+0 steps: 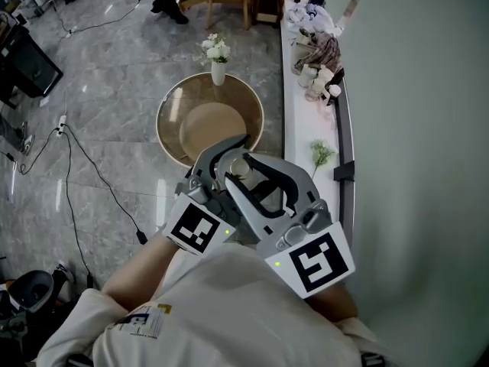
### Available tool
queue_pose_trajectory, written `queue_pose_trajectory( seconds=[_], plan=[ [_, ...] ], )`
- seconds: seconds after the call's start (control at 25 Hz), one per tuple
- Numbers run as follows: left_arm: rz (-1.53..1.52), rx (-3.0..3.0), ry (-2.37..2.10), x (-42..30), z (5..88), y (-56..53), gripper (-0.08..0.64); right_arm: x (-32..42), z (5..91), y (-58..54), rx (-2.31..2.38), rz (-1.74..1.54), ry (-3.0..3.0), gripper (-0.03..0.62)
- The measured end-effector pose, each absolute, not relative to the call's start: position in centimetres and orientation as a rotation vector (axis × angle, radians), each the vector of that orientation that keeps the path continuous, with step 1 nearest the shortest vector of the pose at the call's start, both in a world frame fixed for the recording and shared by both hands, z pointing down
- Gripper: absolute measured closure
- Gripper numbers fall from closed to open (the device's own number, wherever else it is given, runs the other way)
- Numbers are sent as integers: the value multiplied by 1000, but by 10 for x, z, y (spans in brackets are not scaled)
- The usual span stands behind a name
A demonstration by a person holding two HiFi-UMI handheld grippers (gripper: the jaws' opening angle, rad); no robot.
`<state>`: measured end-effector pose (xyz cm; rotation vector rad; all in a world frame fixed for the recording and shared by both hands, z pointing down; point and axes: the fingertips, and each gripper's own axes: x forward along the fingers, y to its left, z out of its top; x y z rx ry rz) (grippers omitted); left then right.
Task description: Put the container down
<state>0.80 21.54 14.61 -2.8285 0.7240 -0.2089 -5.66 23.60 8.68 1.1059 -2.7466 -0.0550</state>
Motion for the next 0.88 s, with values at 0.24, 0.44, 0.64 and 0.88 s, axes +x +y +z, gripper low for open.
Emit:
queue_pose_trajectory(
  seconds=[0.24, 0.44, 0.64, 0.88],
  plan=[
    [-246, -2850, 690, -7, 150, 155, 199, -71, 88, 173, 1131, 1, -2736, 462],
    [-236, -2857, 655, -23, 149, 107, 199, -88, 87, 122, 1150, 32, -2723, 462],
    [-231, -2860, 639, -40, 151, 56, 199, -105, 91, 70, 1152, 67, -2706, 462],
    [-150, -2881, 604, -55, 162, 4, 199, -123, 99, 14, 1204, 93, -2688, 463]
  ],
)
